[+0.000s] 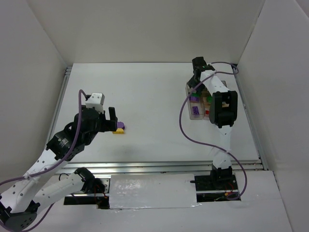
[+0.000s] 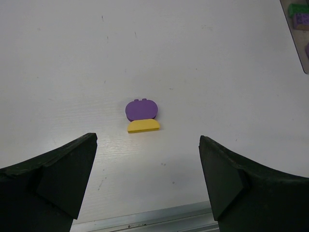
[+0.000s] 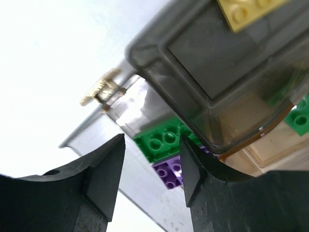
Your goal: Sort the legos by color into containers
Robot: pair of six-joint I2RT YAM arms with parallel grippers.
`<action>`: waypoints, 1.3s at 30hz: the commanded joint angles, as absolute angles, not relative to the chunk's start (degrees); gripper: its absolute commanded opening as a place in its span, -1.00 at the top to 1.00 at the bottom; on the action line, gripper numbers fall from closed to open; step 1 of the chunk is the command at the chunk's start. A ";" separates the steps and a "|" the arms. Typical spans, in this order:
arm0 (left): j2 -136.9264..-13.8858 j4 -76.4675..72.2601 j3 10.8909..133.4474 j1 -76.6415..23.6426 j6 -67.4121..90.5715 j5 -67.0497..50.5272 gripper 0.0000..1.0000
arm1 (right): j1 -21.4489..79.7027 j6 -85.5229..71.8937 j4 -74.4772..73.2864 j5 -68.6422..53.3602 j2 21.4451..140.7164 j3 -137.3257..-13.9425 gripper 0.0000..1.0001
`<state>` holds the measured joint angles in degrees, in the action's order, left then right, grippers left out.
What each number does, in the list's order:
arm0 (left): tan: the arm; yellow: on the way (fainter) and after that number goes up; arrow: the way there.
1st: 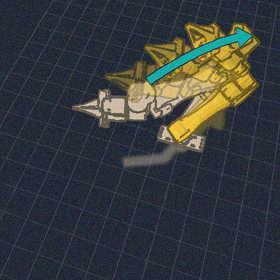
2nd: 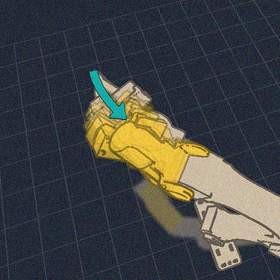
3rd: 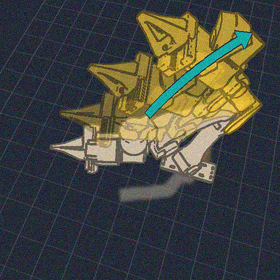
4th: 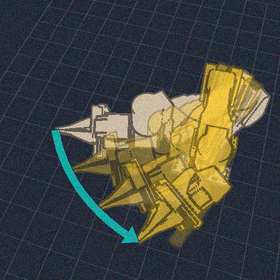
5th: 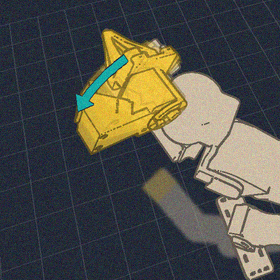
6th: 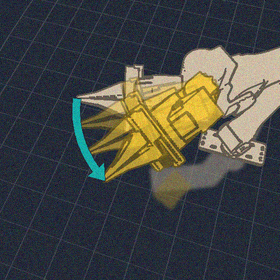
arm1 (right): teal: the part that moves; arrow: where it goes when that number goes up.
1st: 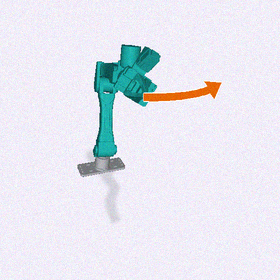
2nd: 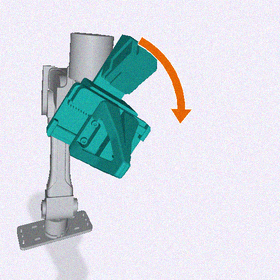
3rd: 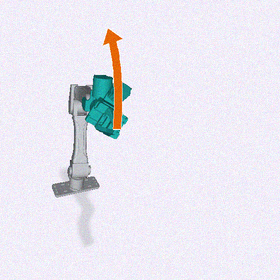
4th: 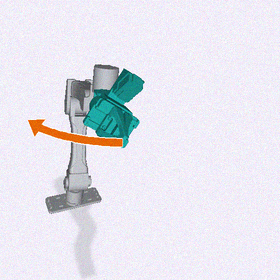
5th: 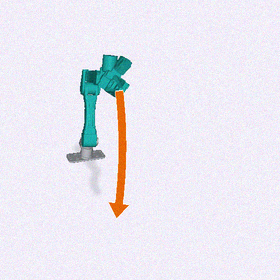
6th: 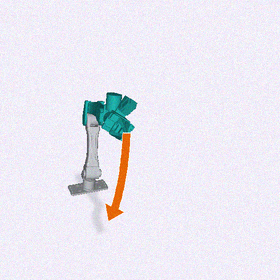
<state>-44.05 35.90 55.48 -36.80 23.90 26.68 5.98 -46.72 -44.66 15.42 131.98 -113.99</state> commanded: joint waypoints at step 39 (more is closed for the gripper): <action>-45.53 33.49 55.90 -34.28 22.15 23.73 -0.99 | 4.83 -36.65 -51.59 8.52 136.84 -121.99 -0.26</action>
<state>-45.15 35.53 55.48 -34.76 23.70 24.16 4.97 -37.87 -50.11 9.10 138.45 -124.88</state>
